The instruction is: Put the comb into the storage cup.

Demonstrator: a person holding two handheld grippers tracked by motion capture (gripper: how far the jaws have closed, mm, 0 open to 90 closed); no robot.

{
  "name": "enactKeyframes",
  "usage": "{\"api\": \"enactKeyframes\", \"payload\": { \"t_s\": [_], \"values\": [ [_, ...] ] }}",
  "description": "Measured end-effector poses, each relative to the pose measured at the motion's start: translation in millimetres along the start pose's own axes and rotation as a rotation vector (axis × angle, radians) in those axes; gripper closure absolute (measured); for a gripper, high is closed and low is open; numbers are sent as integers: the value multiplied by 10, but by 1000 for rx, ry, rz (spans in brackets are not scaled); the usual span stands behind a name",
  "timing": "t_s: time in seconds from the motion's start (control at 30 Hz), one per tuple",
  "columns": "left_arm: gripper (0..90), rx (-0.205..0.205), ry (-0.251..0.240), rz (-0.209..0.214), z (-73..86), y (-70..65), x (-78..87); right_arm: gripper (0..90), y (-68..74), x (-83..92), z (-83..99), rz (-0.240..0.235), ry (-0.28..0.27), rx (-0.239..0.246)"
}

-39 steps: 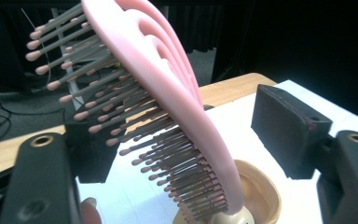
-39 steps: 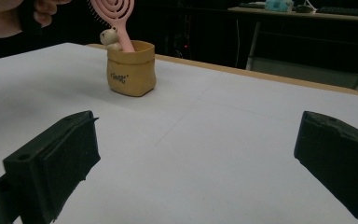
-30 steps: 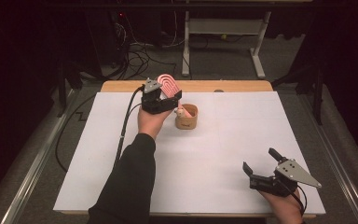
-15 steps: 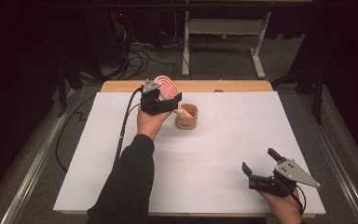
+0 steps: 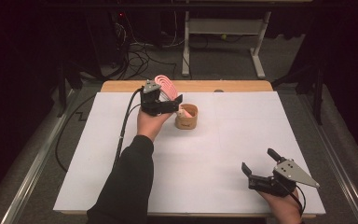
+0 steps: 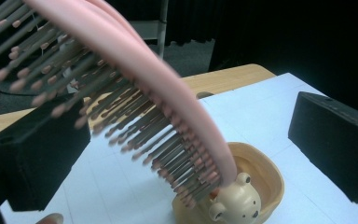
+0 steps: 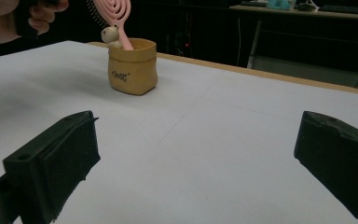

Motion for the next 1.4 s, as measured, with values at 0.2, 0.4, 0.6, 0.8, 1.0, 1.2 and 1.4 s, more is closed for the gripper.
{"api": "enactKeyframes", "payload": {
  "t_s": [0.2, 0.4, 0.6, 0.8, 1.0, 1.2, 1.4],
  "values": [
    [0, 6, 2, -2, 24, 11, 17, 0, 5, 1, 0, 0, 0, 2],
    [0, 10, 3, -3, 58, 40, 44, 0, 2, -3, 1, 0, 1, 4],
    [0, 12, -10, 9, 95, 48, 106, 0, 6, -8, 4, -1, 2, 8],
    [0, 12, -12, 18, 183, 73, 172, 0, 16, -10, 4, 0, 3, 9],
    [0, 3, -6, 29, 371, 92, 250, 0, 17, -12, 7, 1, 6, 10],
    [0, -16, 14, 34, 606, 90, 361, 0, 14, -16, 15, 2, 8, 14],
    [0, -51, 32, 43, 823, 54, 566, 0, 13, -19, 27, 3, 15, 14]
  ]
}}
Point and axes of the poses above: each handheld gripper's, and its own axes: x roughly backward along the jaws, z roughly out of its underside, y roughly to its left, the point moved 1 cm from there along -x, roughly forward along the jaws, and after that the axes turned 8 degrees about z, right-handed, at the moved point
